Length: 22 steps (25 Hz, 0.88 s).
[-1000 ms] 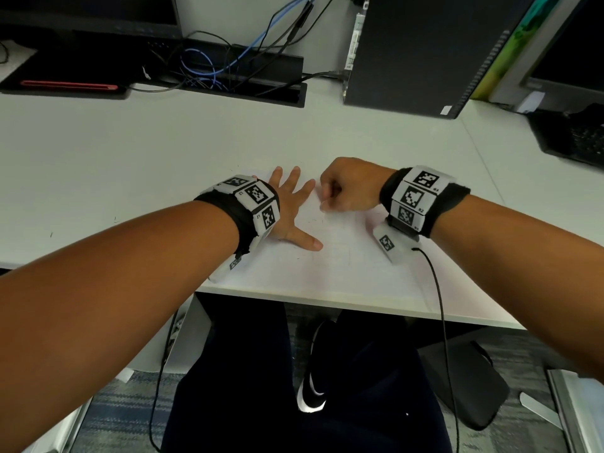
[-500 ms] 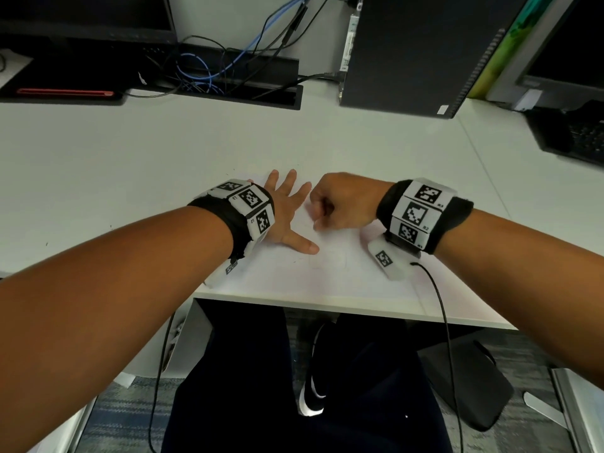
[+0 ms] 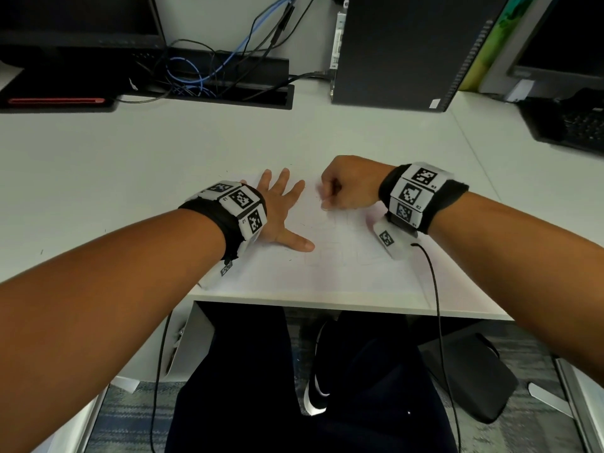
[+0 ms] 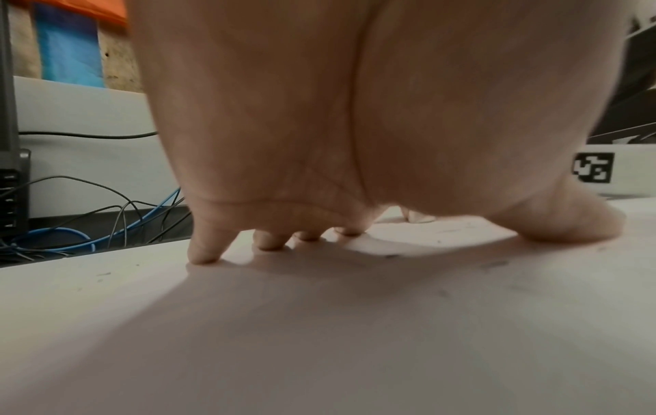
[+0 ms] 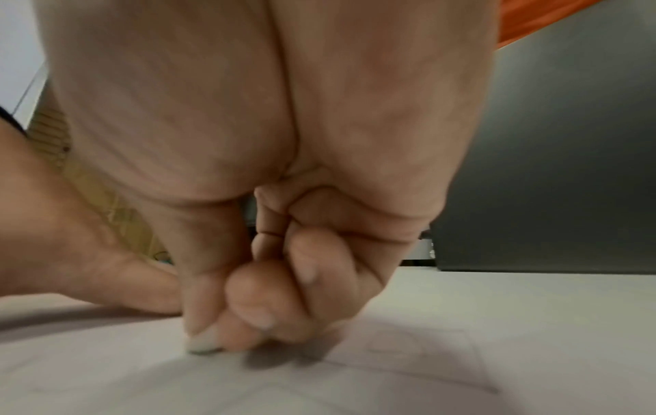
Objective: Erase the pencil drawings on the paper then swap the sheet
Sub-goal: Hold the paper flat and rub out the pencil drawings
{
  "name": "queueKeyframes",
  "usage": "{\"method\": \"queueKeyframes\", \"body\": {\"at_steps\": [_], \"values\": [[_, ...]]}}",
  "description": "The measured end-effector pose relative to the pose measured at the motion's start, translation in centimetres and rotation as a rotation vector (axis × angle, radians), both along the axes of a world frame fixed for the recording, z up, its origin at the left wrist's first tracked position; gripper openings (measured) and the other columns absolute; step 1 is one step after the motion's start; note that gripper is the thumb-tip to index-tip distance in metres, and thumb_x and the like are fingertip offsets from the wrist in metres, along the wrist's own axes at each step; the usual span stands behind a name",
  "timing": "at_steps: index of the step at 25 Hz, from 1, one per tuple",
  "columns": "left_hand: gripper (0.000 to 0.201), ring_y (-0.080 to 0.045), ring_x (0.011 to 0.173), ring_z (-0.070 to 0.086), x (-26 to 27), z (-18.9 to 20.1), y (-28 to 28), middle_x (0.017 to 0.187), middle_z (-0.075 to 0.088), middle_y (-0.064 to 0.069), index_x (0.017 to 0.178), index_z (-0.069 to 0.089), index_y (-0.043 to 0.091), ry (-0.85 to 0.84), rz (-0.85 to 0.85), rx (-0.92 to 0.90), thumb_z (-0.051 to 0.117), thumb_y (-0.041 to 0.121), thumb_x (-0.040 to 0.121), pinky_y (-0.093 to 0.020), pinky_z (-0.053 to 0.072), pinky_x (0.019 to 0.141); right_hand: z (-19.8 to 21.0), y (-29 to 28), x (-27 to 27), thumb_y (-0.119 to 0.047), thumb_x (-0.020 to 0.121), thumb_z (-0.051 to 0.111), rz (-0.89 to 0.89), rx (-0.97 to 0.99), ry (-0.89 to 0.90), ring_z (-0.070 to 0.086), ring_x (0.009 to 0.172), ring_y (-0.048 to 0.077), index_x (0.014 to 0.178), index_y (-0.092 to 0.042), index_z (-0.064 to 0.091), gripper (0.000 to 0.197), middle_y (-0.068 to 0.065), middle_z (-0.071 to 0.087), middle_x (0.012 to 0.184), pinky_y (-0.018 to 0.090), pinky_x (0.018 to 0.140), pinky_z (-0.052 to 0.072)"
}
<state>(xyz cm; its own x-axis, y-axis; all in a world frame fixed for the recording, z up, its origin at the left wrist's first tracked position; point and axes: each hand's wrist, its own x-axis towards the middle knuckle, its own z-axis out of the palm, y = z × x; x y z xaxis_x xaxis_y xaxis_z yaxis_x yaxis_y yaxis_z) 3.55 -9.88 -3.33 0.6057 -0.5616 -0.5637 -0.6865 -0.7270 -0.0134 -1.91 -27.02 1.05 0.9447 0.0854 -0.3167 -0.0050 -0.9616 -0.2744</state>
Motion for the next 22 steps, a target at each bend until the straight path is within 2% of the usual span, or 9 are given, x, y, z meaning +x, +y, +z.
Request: {"method": "queueKeyframes", "body": {"at_steps": [4, 6, 9, 13, 18, 22], "values": [[0.133, -0.034, 0.146, -0.024, 0.1, -0.1, 0.1, 0.157, -0.035, -0.001, 0.148, -0.029, 0.032, 0.007, -0.004, 0.0, 0.045, 0.095, 0.057, -0.064, 0.001, 0.114, -0.7, 1.8, -1.4, -0.022, 0.084, 0.07, 0.151, 0.034, 0.1, 0.053, 0.058, 0.004, 0.068, -0.021, 0.061, 0.019, -0.012, 0.058, 0.062, 0.017, 0.056, 0.039], [0.133, -0.034, 0.146, -0.024, 0.1, 0.0, 0.1, 0.157, -0.034, -0.001, 0.148, -0.029, 0.032, 0.0, -0.006, 0.006, 0.045, 0.095, 0.058, -0.065, 0.002, 0.114, -0.5, 1.2, -1.1, -0.022, 0.084, 0.071, 0.122, 0.039, 0.081, 0.054, 0.06, 0.005, 0.068, -0.022, 0.062, 0.019, -0.013, 0.059, 0.062, 0.018, 0.058, 0.04], [0.131, -0.034, 0.147, -0.022, -0.1, 0.2, 0.0, 0.158, -0.033, -0.002, 0.15, -0.027, 0.031, -0.004, -0.004, 0.005, 0.046, 0.093, 0.06, -0.065, 0.002, 0.115, 0.1, -0.3, 0.0, -0.017, 0.085, 0.071, -0.024, 0.044, 0.024, 0.055, 0.062, 0.008, 0.067, -0.022, 0.062, 0.02, -0.013, 0.059, 0.062, 0.02, 0.058, 0.041], [0.132, -0.034, 0.147, -0.022, 0.1, 0.1, 0.1, 0.158, -0.034, -0.002, 0.149, -0.028, 0.032, -0.006, -0.011, 0.004, 0.046, 0.094, 0.059, -0.064, 0.003, 0.114, -0.6, 1.1, -1.1, -0.021, 0.084, 0.071, 0.121, 0.039, 0.099, 0.053, 0.058, 0.004, 0.067, -0.022, 0.061, 0.02, -0.012, 0.058, 0.061, 0.018, 0.057, 0.039], [0.132, -0.033, 0.147, -0.022, 0.0, 0.1, 0.2, 0.158, -0.033, -0.002, 0.15, -0.027, 0.032, -0.008, -0.01, -0.005, 0.047, 0.093, 0.06, -0.064, 0.002, 0.114, 0.3, -0.5, -0.1, -0.016, 0.086, 0.07, 0.005, 0.03, 0.025, 0.052, 0.06, 0.003, 0.066, -0.022, 0.062, 0.022, -0.014, 0.056, 0.061, 0.017, 0.057, 0.038], [0.131, -0.033, 0.147, -0.022, 0.1, 0.2, 0.1, 0.158, -0.033, -0.002, 0.149, -0.028, 0.032, -0.015, -0.018, 0.0, 0.046, 0.093, 0.061, -0.063, 0.003, 0.115, -0.3, 1.2, -0.9, -0.021, 0.084, 0.071, 0.152, 0.018, 0.092, 0.053, 0.058, 0.0, 0.07, -0.021, 0.064, 0.015, -0.014, 0.058, 0.061, 0.015, 0.055, 0.038]]}}
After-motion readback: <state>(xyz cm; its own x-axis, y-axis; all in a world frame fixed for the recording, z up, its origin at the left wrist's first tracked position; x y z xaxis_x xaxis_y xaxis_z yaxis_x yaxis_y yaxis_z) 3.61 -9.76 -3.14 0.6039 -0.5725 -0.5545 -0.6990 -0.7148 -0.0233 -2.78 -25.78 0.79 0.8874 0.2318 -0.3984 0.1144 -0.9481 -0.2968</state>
